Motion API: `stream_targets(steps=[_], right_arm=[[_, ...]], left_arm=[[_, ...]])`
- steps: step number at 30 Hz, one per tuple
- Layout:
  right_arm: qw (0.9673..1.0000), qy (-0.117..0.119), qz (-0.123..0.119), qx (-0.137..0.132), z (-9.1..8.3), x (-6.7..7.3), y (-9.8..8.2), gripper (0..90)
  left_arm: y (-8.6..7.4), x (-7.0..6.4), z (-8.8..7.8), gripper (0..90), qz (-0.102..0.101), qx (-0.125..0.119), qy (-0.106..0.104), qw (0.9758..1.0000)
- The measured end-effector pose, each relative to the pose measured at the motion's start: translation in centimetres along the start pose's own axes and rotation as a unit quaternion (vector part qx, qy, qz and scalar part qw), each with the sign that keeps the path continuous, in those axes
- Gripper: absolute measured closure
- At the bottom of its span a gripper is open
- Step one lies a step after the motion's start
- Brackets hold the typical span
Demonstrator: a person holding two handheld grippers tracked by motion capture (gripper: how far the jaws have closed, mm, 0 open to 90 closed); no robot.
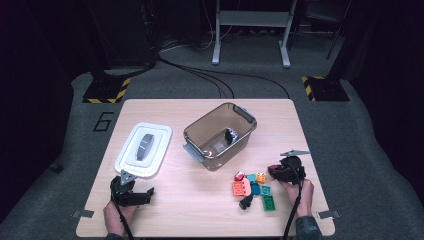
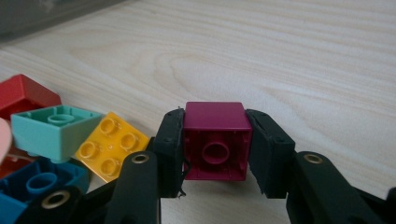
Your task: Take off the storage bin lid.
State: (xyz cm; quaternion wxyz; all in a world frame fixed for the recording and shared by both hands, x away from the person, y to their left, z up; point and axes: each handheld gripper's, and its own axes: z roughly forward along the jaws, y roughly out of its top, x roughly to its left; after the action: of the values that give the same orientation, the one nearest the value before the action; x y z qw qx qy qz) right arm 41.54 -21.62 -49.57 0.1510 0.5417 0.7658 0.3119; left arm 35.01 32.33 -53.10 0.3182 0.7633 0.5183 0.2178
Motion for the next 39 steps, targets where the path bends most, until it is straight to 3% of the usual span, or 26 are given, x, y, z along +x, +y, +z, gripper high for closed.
stream_targets(steps=[12,39], right_arm=[[0.9997,0.004,-0.007,-0.021,-1.2,-0.2,1.9,59.1],[0.9987,0.004,-0.018,-0.048,-0.9,-0.2,6.5,59.2]], left_arm=[[0.0,-0.1,0.1,0.1,-0.002,-0.005,0.003,1.0000],[0.0,-0.2,0.1,0.0,-0.006,-0.004,0.001,1.0000]])
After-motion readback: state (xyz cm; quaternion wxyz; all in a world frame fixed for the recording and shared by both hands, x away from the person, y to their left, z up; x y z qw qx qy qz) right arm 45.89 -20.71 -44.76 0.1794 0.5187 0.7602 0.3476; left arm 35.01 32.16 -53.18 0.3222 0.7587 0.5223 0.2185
